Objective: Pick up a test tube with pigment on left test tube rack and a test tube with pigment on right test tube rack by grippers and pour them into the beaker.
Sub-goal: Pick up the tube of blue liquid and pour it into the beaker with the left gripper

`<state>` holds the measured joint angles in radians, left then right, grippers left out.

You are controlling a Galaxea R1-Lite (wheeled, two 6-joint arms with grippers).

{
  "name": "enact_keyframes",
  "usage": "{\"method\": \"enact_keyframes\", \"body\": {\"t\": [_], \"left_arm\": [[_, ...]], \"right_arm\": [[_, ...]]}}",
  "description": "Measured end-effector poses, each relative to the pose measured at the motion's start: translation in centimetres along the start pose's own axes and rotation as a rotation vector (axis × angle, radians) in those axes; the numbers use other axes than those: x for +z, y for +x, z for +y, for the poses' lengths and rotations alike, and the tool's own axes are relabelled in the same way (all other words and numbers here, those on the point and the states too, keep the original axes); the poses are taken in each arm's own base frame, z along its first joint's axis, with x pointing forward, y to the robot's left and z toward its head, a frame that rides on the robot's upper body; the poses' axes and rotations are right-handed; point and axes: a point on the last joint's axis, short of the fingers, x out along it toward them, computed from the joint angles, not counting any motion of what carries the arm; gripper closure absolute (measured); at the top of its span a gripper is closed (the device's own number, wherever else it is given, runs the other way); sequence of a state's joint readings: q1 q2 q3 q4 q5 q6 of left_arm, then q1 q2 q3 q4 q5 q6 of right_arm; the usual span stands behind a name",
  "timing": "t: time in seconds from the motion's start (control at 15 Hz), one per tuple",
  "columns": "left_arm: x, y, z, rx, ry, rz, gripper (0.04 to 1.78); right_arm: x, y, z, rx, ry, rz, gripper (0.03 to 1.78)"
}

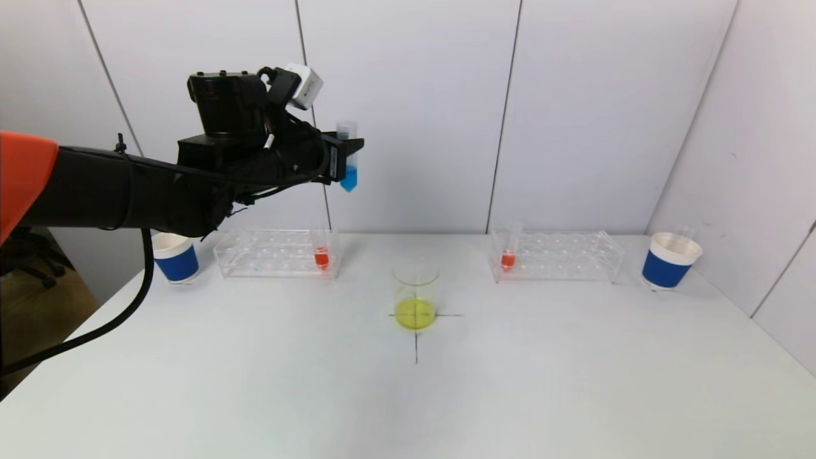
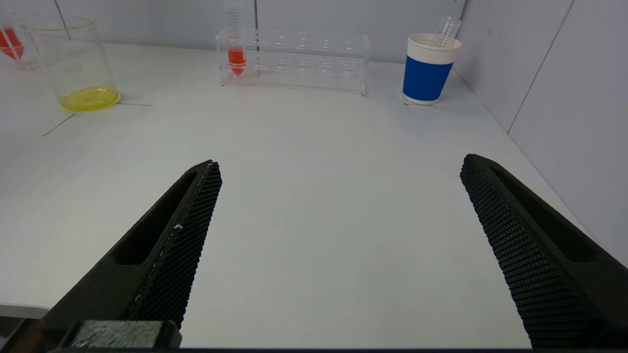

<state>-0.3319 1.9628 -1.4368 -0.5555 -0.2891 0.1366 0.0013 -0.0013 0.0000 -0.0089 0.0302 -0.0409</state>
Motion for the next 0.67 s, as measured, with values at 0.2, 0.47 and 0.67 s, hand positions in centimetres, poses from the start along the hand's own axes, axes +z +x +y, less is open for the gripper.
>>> {"method": "enact_keyframes", "body": {"t": [0.2,0.47,0.67], "left_arm": [[-0.4,0.5,-1.0,-0.076,0.044,0.0,1.38],[-1.2,1.2,-2.0,-0.19,0.151,-0.006,1.38],[-2.3,1.7,-2.6,-0.217,0.22,0.006,1.38]], "right_arm": [[0.0,0.0,0.0,0.0,0.0,0.0,0.04],[0.0,0.0,0.0,0.0,0.0,0.0,0.04],[0.0,0.0,0.0,0.0,0.0,0.0,0.04]]}}
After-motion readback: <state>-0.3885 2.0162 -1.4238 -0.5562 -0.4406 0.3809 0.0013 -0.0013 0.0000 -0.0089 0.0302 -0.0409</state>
